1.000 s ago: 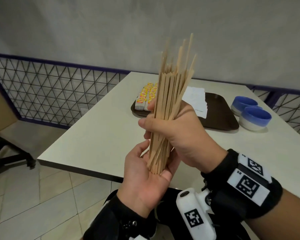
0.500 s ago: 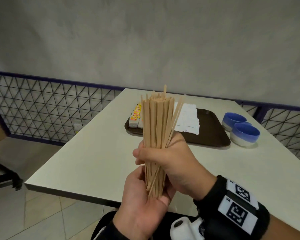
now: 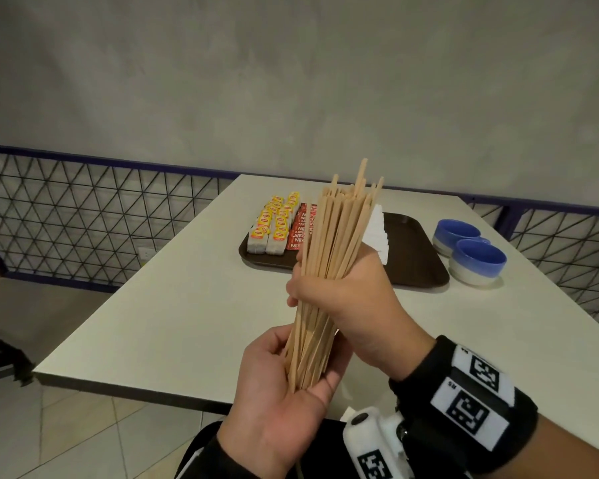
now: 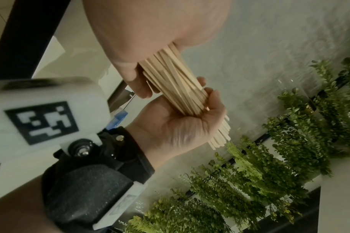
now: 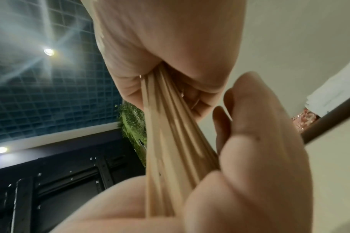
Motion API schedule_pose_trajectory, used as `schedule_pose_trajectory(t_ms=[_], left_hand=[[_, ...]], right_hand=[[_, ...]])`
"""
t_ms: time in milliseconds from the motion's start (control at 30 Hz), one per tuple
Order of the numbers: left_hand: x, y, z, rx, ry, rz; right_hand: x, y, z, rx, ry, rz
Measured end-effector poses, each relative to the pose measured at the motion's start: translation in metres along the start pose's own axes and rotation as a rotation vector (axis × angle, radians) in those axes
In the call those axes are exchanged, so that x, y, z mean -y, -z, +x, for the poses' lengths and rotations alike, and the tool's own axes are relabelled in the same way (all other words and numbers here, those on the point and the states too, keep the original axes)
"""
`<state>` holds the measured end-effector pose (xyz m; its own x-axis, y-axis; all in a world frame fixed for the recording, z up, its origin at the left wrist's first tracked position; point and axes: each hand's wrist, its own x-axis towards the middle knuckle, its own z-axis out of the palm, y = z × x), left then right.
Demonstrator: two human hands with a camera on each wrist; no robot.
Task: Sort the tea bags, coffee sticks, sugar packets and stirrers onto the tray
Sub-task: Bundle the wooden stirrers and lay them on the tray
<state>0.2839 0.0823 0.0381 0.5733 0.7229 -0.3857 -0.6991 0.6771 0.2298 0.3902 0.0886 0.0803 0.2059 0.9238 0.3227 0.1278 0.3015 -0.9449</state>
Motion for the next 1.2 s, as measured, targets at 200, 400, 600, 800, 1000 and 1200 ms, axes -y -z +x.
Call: schedule_pose_trajectory(t_ms=[200, 400, 600, 800, 1000, 1200], left_hand=[[0.002, -0.001, 0.006, -0.013, -0.061, 0.075], [-0.017, 0.001, 0.005, 0.004, -0.406, 0.426], [-0.023, -0.034, 0.006, 0.127, -0.679, 1.150], [-0.023, -0.073, 0.025, 0.286, -0.638, 1.543], [-0.022, -0.087, 0.031, 0.299, -0.767, 1.648], [-0.018, -0.081, 0.033, 0.313, -0.723, 1.550]], right_hand=[[-0.005, -0.004, -0.006, 0.022, -0.112, 0.067], [-0.009, 0.018, 0.011, -0.134, -0.040, 0.060], [-0.037, 0.024, 0.001, -0.056, -0.197, 0.081], [-0.029, 0.035, 0.007, -0.020, -0.134, 0.074], [-0.037, 0.027, 0.002, -0.076, -0.164, 0.025], [-0.027, 0.036, -0.002, 0.073, -0.207, 0.030]])
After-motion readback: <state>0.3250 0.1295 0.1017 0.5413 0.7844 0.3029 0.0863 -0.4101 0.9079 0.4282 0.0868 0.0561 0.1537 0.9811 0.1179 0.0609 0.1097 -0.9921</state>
